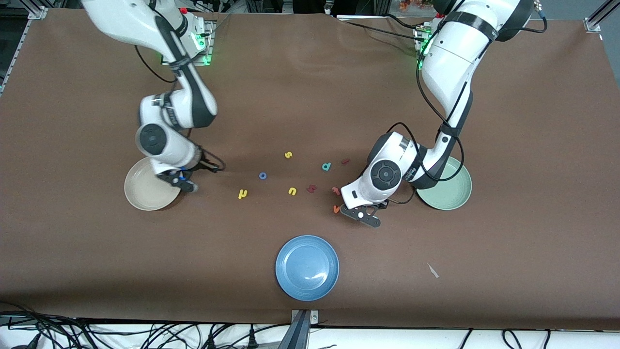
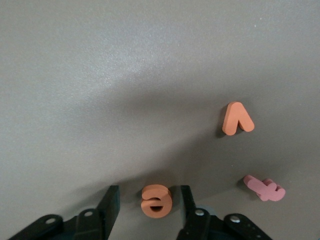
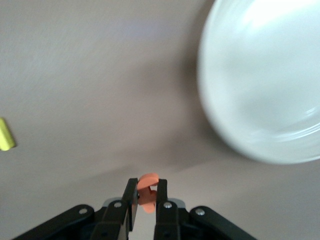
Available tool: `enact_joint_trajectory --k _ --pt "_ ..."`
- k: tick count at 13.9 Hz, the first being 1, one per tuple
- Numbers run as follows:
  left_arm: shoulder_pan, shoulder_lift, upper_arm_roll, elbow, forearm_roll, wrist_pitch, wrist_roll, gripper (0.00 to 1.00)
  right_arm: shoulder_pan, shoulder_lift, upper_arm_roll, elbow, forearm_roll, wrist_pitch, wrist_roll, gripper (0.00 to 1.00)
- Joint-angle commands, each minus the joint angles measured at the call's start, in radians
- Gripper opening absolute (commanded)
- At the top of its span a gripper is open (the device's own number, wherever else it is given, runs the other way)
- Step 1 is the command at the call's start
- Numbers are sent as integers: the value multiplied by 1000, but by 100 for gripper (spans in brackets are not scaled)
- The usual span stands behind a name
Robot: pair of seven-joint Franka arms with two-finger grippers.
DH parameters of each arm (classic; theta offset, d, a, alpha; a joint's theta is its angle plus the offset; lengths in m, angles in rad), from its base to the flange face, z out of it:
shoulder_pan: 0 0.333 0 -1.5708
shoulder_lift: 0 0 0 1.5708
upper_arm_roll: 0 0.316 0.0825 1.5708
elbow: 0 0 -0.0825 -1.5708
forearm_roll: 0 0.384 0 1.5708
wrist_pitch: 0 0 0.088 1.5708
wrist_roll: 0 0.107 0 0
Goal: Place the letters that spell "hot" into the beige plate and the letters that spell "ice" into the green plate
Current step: 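Grasp the orange f with the right gripper while the left gripper grasps the orange e, then drop the f on the white plate while the left gripper drops the e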
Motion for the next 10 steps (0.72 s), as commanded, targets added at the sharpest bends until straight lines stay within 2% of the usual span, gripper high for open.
enact_joint_trajectory --k 1,3,5,6,9,10 --pt "-5 -5 3 -4 29 -10 7 46 -9 -46 -132 -10 16 -86 -309 0" --pt "-7 -5 3 -15 29 -11 7 32 -12 -32 -189 -11 16 -72 -405 0" --pt "-8 -7 3 -19 29 -16 7 9 -41 -18 -195 -14 54 -11 -459 0" --pt "-10 -11 3 -18 29 -18 8 3 -49 -17 -195 -19 91 24 -512 0" --pt "-1 -45 9 -2 35 -80 16 2 -76 8 -195 -20 189 69 -660 0" --pt "12 -74 23 -2 58 -109 28 2 -76 11 -192 -19 205 71 -663 14"
